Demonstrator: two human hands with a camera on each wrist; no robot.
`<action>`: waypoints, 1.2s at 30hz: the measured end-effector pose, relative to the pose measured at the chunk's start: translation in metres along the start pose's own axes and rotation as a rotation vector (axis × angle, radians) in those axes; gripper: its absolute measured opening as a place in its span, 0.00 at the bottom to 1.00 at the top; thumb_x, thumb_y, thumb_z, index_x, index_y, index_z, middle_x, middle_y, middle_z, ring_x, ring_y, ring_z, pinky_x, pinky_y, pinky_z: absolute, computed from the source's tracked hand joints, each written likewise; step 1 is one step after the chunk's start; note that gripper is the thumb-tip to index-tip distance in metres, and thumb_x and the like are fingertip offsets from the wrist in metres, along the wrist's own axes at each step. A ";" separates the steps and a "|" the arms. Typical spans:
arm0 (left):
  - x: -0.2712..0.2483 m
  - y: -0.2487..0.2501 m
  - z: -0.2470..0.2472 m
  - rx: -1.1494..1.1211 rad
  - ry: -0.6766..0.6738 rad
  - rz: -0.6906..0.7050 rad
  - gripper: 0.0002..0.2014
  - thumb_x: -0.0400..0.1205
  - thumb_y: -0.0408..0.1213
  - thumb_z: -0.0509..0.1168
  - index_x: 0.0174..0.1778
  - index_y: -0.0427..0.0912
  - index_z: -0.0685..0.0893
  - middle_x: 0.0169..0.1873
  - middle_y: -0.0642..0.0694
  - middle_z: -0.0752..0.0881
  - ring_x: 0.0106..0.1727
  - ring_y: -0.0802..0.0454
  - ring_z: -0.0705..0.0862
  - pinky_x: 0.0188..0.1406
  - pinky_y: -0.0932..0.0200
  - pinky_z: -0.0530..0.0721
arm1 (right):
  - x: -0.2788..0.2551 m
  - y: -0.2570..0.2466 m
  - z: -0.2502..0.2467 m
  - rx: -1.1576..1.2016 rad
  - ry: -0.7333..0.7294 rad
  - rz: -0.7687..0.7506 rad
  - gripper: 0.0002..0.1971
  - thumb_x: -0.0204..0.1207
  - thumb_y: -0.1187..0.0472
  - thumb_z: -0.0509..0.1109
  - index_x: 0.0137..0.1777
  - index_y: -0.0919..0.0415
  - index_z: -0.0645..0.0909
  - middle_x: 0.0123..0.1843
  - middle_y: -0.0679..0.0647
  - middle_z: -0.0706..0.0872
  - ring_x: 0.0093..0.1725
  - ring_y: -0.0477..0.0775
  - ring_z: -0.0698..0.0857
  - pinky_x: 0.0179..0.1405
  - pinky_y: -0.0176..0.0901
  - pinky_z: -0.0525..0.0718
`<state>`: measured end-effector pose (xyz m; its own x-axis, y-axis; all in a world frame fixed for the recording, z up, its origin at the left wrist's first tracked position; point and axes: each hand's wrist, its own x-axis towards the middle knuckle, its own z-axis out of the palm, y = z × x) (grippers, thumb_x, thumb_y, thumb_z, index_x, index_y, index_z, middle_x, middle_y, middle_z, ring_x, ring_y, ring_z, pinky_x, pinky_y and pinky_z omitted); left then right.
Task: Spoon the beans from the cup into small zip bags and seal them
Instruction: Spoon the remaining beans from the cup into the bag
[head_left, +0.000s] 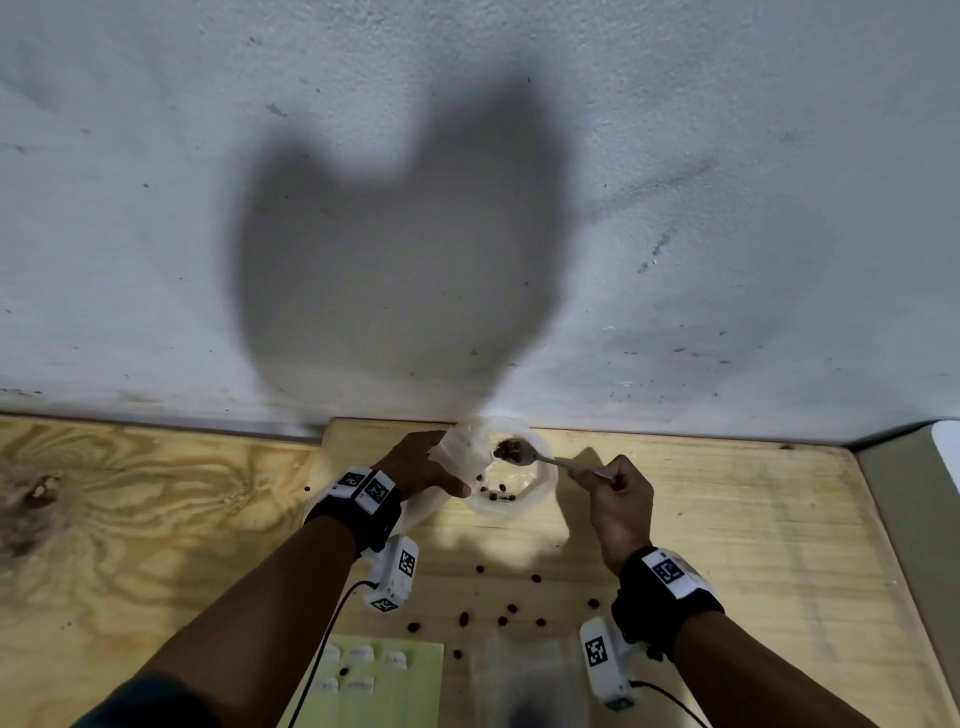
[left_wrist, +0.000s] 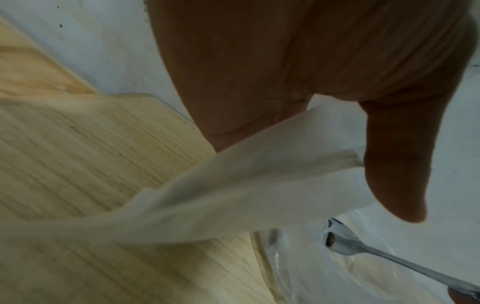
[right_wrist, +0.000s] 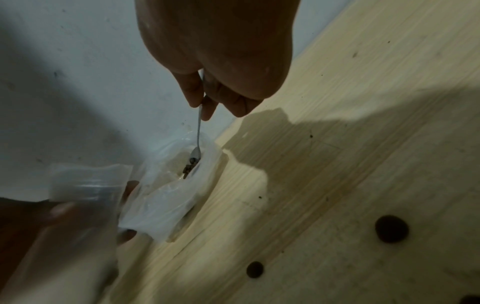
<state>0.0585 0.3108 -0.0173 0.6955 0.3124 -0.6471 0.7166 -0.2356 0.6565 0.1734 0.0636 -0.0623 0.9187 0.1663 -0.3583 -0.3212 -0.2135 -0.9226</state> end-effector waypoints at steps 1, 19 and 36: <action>0.000 0.000 0.000 0.005 -0.002 -0.002 0.32 0.59 0.40 0.84 0.60 0.47 0.84 0.54 0.48 0.86 0.59 0.46 0.82 0.62 0.45 0.79 | 0.000 0.000 0.000 -0.013 -0.012 -0.011 0.19 0.69 0.68 0.80 0.29 0.59 0.71 0.30 0.57 0.73 0.34 0.51 0.72 0.37 0.47 0.72; 0.011 -0.008 0.003 -0.025 0.030 -0.020 0.48 0.43 0.56 0.83 0.62 0.45 0.84 0.56 0.45 0.87 0.59 0.45 0.84 0.64 0.39 0.82 | -0.009 0.000 0.014 -0.162 -0.077 -0.125 0.19 0.71 0.68 0.79 0.29 0.58 0.70 0.28 0.58 0.76 0.31 0.51 0.73 0.33 0.45 0.72; 0.002 -0.004 -0.004 -0.070 0.010 0.017 0.45 0.50 0.50 0.84 0.67 0.50 0.80 0.56 0.48 0.86 0.59 0.48 0.83 0.63 0.44 0.81 | 0.007 -0.009 -0.018 0.067 -0.139 0.182 0.21 0.71 0.75 0.74 0.28 0.58 0.67 0.23 0.54 0.65 0.21 0.49 0.60 0.20 0.36 0.59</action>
<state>0.0569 0.3161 -0.0191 0.7070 0.3183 -0.6316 0.6988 -0.1764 0.6933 0.1862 0.0495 -0.0541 0.8050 0.2628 -0.5319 -0.4978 -0.1888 -0.8465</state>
